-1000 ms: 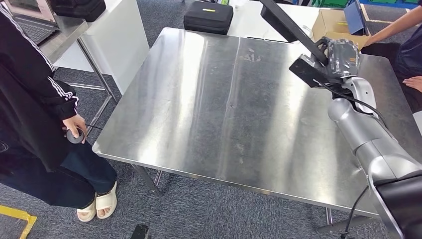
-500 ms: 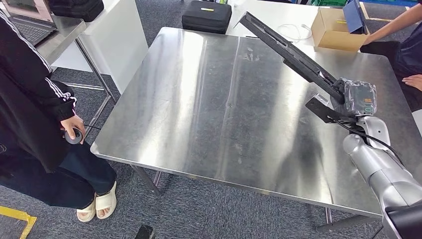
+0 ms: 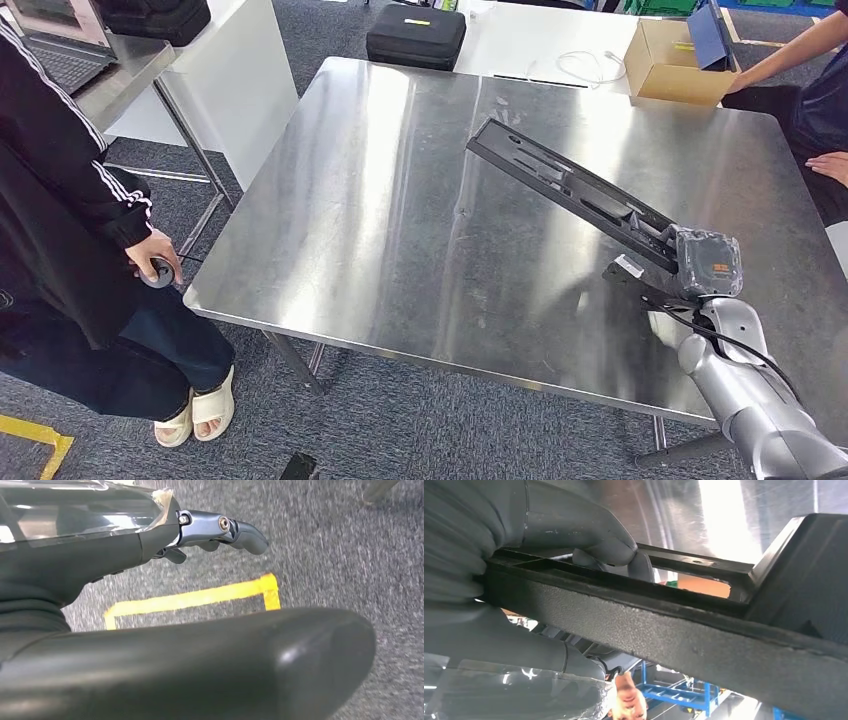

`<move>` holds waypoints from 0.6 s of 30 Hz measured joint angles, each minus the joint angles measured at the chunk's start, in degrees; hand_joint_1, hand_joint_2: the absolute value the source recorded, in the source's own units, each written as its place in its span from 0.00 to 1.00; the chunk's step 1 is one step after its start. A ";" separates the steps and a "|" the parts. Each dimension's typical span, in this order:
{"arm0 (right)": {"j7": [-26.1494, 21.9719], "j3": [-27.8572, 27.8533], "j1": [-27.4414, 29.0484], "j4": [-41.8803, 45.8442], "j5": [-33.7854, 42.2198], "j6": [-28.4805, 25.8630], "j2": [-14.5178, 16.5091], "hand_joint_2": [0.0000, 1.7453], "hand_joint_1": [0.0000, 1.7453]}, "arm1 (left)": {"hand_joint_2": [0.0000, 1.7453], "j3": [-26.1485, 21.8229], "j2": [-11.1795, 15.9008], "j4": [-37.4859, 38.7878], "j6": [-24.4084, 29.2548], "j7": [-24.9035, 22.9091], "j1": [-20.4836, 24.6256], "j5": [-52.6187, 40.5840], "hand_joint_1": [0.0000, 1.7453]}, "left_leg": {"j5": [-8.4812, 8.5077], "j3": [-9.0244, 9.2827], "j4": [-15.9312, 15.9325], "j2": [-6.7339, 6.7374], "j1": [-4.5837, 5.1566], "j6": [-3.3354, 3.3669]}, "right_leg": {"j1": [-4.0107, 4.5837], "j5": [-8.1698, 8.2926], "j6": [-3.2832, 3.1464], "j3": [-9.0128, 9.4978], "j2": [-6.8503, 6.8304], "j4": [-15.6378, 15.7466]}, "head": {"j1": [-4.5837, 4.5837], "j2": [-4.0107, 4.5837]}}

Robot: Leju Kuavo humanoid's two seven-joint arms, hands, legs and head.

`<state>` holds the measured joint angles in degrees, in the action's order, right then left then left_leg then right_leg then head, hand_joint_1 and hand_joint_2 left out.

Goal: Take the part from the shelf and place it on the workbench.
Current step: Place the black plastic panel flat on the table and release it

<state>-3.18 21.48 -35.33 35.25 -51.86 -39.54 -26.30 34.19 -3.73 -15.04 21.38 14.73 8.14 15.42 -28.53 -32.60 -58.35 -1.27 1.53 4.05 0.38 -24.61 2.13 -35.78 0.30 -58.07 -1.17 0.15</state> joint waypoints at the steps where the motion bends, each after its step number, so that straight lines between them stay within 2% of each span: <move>1: 0.20 -0.42 0.30 0.27 -0.47 0.04 0.02 1.00 0.50 | 0.50 0.16 0.02 0.00 0.50 -0.34 0.02 -0.33 0.00 | 0.00 0.02 0.00 0.00 0.00 0.00 | 0.00 0.00 0.00 0.02 0.00 0.00 | 0.00 0.00; 3: 0.39 -1.14 0.79 0.93 -1.01 0.28 0.00 1.00 0.00 | 1.00 0.42 0.11 0.00 1.46 -1.18 0.06 -0.70 0.00 | 0.00 0.06 0.00 0.00 0.01 0.00 | 0.00 0.00 0.00 0.05 0.00 0.00 | -0.01 0.00; 12: -1.13 -2.14 1.11 2.66 0.21 2.03 -1.73 1.00 0.00 | 1.00 -0.04 0.34 0.00 3.20 -2.01 0.12 0.78 0.00 | 0.00 0.22 0.00 0.06 0.04 0.00 | -0.02 0.00 0.00 0.19 0.05 0.00 | -0.01 0.00; 16: -1.38 -2.14 1.11 2.77 0.41 2.13 -2.04 1.00 0.00 | 0.00 -0.11 0.36 0.00 3.14 -1.92 0.12 0.75 0.00 | -0.01 0.27 0.00 0.06 0.04 0.00 | -0.02 0.00 0.00 0.25 0.05 0.01 | 0.00 0.00; 18: -1.82 -2.12 1.10 2.90 0.85 2.17 -2.15 1.00 0.00 | 0.00 -0.12 0.37 0.00 2.77 -1.84 0.12 0.47 0.00 | -0.01 0.29 0.00 0.06 0.04 0.00 | -0.02 0.00 0.00 0.27 0.05 0.01 | -0.01 0.00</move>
<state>-5.00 19.36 -34.23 38.15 -51.01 -37.38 -28.46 34.07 -3.37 -15.04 24.15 12.89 8.26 15.89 -28.53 -32.31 -58.35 -1.20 1.57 4.05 0.36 -24.61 2.13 -35.51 0.34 -58.07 -1.18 0.15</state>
